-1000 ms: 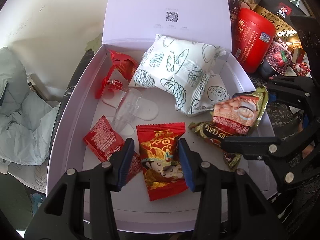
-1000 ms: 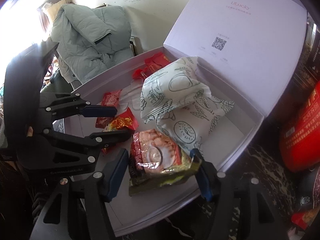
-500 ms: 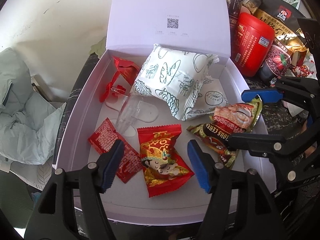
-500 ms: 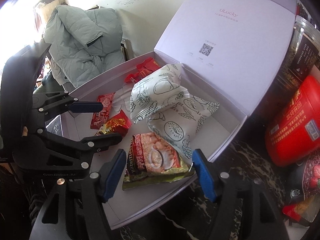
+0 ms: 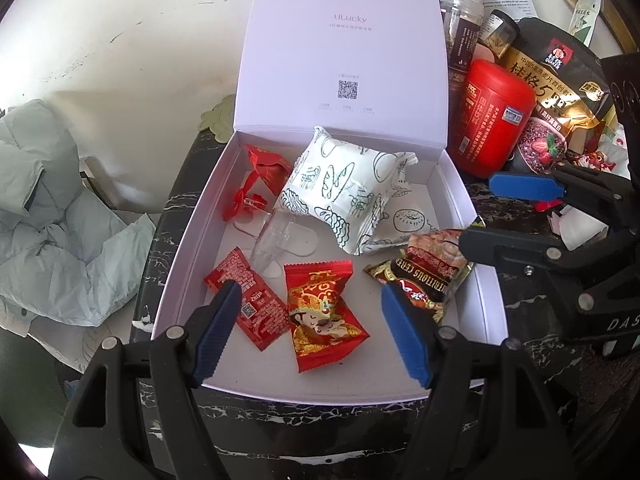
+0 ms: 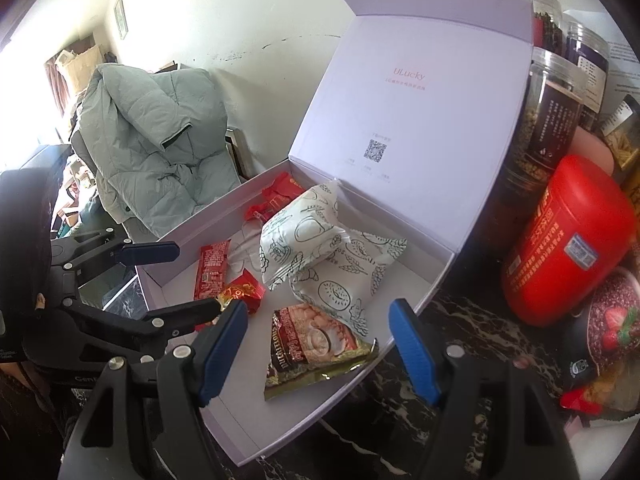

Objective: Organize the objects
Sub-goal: 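Lower both snacks into the box and open both grippers, then withdraw both tools from the box back over the table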

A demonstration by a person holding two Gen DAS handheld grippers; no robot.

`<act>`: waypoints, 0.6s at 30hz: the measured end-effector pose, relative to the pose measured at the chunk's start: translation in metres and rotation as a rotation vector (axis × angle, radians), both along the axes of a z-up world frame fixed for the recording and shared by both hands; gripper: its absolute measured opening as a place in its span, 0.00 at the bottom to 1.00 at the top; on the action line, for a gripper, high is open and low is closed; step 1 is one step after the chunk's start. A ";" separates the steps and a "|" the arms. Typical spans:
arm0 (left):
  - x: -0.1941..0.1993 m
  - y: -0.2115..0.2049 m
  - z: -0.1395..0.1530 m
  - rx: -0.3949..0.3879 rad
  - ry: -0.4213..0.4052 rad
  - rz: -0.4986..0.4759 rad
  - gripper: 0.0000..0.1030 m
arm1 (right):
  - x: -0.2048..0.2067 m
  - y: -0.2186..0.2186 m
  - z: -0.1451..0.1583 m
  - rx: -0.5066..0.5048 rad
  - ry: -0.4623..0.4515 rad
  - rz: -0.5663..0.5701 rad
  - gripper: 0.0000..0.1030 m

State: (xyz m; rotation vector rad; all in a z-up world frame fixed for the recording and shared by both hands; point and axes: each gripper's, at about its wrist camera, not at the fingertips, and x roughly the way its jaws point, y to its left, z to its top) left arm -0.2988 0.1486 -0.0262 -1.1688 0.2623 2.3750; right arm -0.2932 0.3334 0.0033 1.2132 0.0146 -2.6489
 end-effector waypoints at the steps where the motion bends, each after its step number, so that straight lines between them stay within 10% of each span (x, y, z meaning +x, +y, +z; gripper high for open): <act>1: 0.002 -0.001 0.004 0.002 0.007 0.003 0.69 | 0.002 0.000 0.003 0.002 0.008 -0.004 0.72; 18: 0.049 -0.024 0.065 0.020 0.128 0.077 0.80 | 0.058 -0.007 0.062 0.045 0.132 -0.082 0.76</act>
